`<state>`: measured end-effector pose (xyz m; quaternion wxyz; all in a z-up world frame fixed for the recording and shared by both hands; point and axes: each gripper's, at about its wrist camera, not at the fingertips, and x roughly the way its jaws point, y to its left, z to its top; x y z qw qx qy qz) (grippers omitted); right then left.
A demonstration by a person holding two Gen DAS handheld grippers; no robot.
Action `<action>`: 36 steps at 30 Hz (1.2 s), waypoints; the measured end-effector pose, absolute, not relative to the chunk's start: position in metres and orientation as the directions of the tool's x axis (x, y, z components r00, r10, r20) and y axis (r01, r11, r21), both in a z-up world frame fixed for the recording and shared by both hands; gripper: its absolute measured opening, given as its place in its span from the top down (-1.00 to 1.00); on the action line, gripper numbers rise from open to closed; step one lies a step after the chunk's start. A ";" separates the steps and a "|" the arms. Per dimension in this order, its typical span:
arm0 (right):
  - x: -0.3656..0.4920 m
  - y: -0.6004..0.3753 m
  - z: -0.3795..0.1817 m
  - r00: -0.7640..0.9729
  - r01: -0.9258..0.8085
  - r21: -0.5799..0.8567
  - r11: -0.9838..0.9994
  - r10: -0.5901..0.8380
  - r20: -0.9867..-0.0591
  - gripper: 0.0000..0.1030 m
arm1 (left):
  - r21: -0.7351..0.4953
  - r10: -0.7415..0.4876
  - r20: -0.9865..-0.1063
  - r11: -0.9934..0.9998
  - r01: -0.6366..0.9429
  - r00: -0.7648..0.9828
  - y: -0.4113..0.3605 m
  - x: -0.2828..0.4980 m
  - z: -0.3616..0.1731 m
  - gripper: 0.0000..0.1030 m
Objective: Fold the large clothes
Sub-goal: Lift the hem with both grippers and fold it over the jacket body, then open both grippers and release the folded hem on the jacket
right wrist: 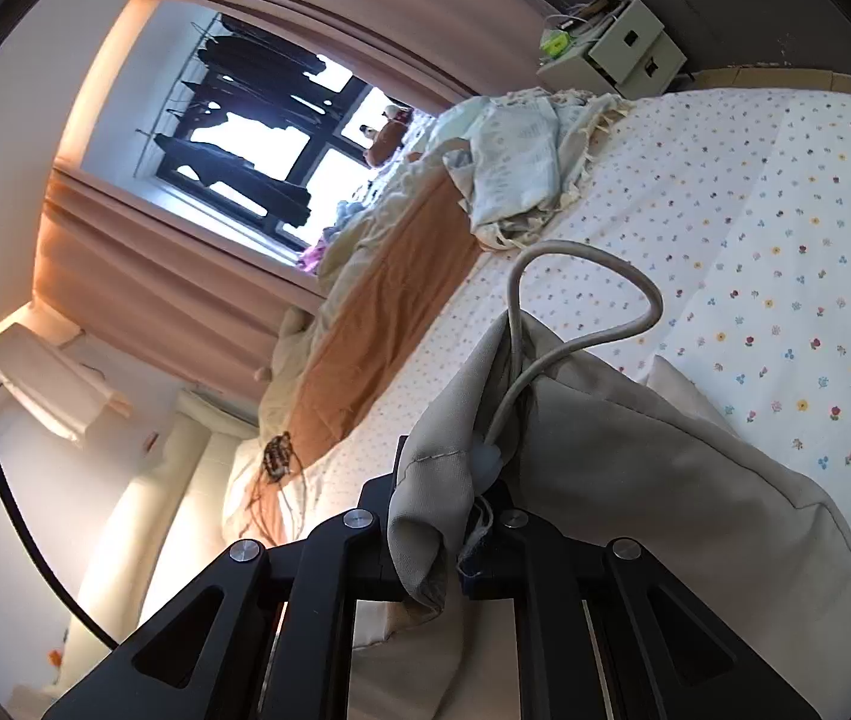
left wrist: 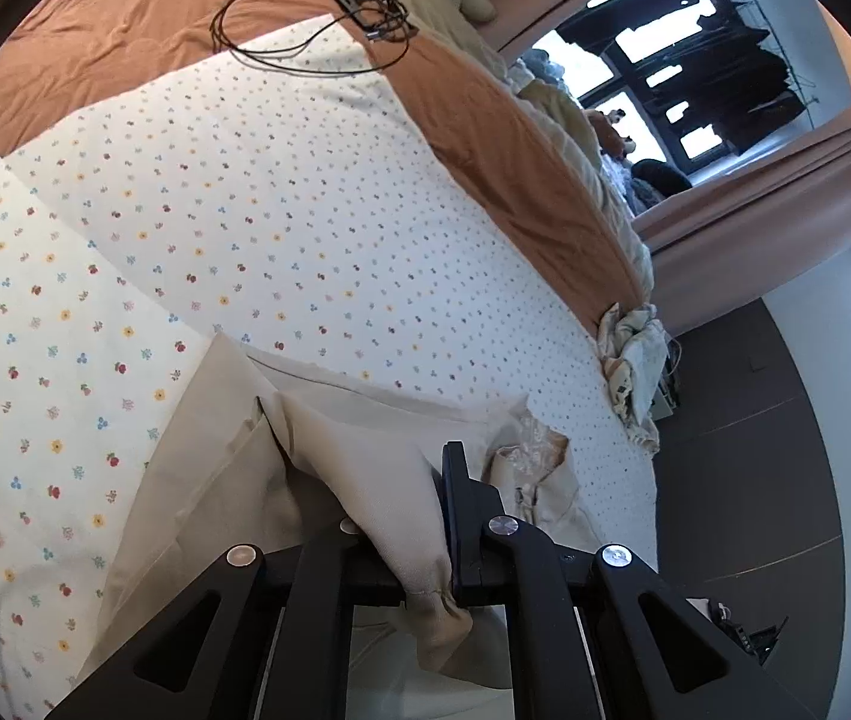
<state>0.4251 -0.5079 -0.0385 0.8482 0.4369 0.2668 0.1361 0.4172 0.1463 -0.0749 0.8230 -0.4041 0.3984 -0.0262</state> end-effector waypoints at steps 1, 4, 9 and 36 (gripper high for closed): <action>0.429 -0.507 -0.043 0.818 0.015 0.808 0.589 0.458 -0.348 0.68 | -0.681 -0.370 -0.647 0.674 -0.287 0.666 0.145 0.423 -0.081 0.77; 0.438 -0.502 -0.051 0.805 0.074 0.782 0.619 0.425 -0.413 0.06 | -0.712 -0.425 -0.638 0.642 -0.283 0.642 0.144 0.433 -0.096 -0.15; 0.428 -0.498 -0.051 0.816 0.101 0.756 0.647 0.381 -0.435 -0.36 | -0.713 -0.420 -0.609 0.661 -0.233 0.673 0.142 0.422 -0.090 -0.53; 0.451 -0.321 -0.046 0.583 -0.100 0.448 0.889 0.417 -0.697 -0.21 | -0.628 -0.200 -0.724 0.587 -0.510 0.661 0.211 0.260 -0.131 -0.38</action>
